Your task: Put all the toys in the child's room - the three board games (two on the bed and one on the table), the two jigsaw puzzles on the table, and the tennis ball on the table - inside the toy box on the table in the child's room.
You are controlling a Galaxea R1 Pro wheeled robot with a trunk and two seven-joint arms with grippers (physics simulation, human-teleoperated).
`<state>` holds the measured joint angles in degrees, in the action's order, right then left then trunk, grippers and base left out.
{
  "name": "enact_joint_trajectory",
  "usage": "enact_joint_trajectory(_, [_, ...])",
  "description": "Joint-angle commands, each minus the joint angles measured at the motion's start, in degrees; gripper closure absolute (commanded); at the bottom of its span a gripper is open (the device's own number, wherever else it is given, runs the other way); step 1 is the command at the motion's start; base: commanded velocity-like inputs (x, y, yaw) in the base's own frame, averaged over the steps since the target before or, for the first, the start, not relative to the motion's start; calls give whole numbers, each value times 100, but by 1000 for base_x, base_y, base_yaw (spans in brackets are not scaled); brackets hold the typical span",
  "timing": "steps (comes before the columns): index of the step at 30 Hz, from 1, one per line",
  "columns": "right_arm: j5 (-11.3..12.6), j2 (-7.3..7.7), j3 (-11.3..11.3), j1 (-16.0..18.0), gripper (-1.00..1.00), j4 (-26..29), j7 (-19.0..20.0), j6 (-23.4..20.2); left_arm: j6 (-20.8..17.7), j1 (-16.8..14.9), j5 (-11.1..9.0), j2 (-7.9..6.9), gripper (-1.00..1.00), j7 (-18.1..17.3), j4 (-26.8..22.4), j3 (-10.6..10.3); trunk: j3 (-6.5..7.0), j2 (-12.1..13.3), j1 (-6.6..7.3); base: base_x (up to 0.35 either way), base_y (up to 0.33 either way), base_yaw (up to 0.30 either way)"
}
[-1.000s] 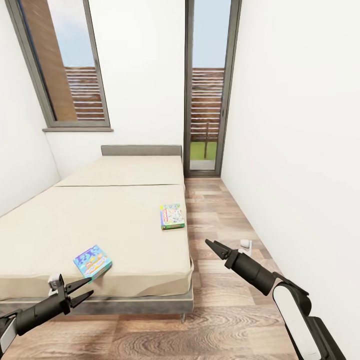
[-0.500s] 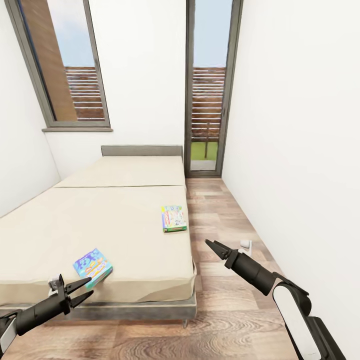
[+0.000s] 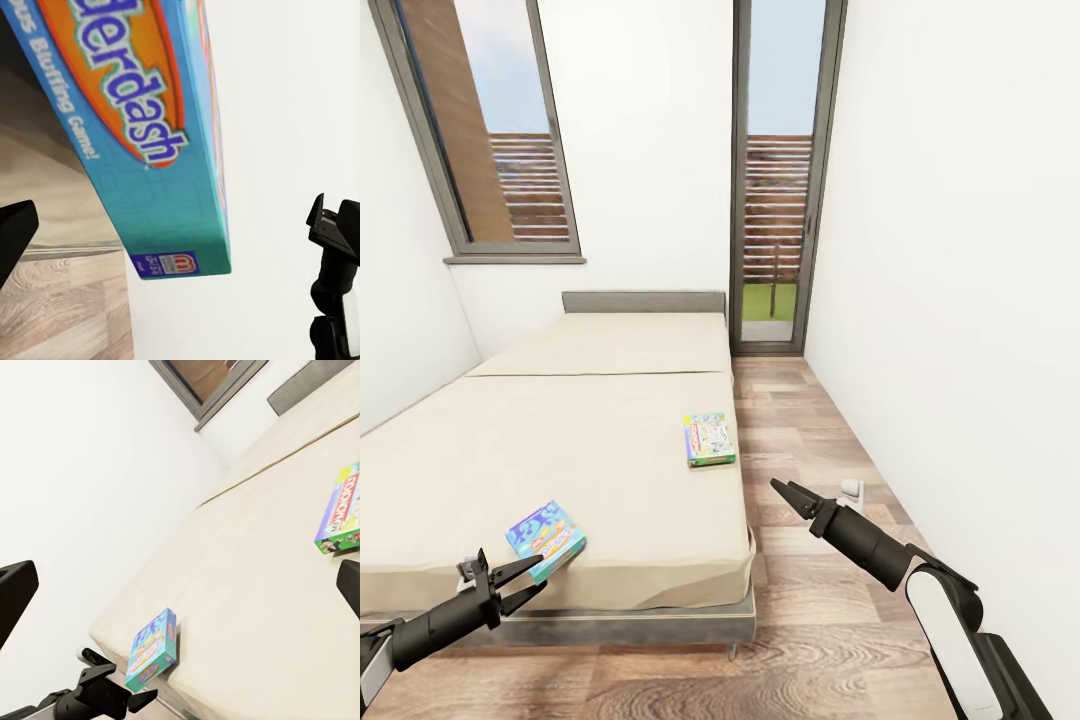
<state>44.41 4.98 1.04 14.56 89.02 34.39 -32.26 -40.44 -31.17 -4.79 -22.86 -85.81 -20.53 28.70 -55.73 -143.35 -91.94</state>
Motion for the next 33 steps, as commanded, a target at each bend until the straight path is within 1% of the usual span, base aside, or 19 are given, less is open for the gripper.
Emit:
enact_joint_trajectory(1, [50,3,1,3,-100,2,-11,-41,-60,-3,13,1,-100,-23,0,13,-6,-2,1,2,1,0])
enact_joint_trajectory(26, [61,12,1,3,-100,2,-11,-36,-60,-3,13,1,-100,-23,2,13,-6,-2,1,0,0,0])
enact_joint_trajectory(33, [58,12,1,3,-100,2,-11,-35,-60,-3,13,1,-100,-16,1,13,-6,-2,1,94,0,0])
